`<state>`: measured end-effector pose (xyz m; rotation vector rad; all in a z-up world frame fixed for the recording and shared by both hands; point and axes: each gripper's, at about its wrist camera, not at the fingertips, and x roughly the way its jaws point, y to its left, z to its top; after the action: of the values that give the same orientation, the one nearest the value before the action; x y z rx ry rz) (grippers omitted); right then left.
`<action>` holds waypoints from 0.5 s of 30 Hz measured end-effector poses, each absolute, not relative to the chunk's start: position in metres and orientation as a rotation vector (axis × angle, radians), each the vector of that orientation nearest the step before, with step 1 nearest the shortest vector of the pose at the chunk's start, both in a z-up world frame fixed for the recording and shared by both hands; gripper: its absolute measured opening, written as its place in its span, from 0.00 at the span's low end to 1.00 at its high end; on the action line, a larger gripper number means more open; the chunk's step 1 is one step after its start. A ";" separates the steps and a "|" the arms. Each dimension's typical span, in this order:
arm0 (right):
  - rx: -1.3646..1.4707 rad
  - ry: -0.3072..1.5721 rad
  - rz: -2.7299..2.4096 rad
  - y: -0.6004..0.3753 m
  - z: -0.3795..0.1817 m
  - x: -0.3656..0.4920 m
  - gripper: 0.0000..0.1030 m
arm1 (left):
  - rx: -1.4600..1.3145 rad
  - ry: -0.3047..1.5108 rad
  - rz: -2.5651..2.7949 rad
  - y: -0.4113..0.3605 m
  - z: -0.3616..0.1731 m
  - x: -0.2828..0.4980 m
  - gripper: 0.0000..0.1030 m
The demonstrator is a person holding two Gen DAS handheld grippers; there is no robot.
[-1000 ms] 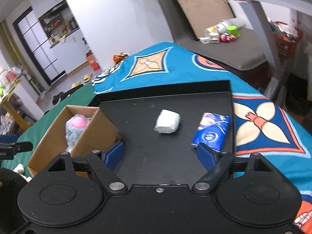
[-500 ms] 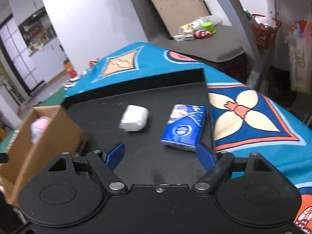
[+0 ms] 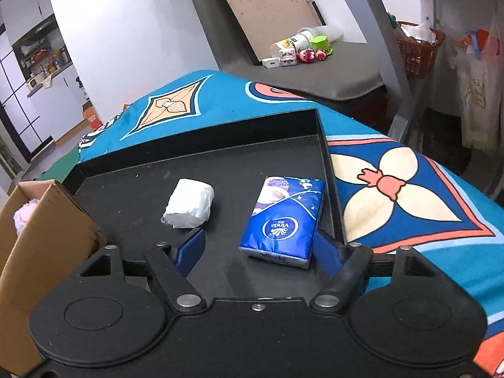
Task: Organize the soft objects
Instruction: 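Reach the right tool to the blue tissue pack and close on it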
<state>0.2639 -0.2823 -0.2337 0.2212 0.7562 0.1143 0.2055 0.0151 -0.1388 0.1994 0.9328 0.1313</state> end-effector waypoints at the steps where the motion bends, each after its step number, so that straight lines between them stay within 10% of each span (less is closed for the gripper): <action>1: 0.231 0.780 0.108 -0.281 -0.236 0.266 0.71 | 0.196 0.933 0.131 0.016 -0.139 0.205 0.83; 15: 0.110 0.766 -0.021 -0.254 -0.245 0.277 0.71 | 0.223 0.914 0.136 0.012 -0.137 0.201 0.83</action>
<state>0.2774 -0.2538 -0.2446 0.1104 0.7657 -0.0212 0.2006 0.0118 -0.1366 0.2233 0.9136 0.1359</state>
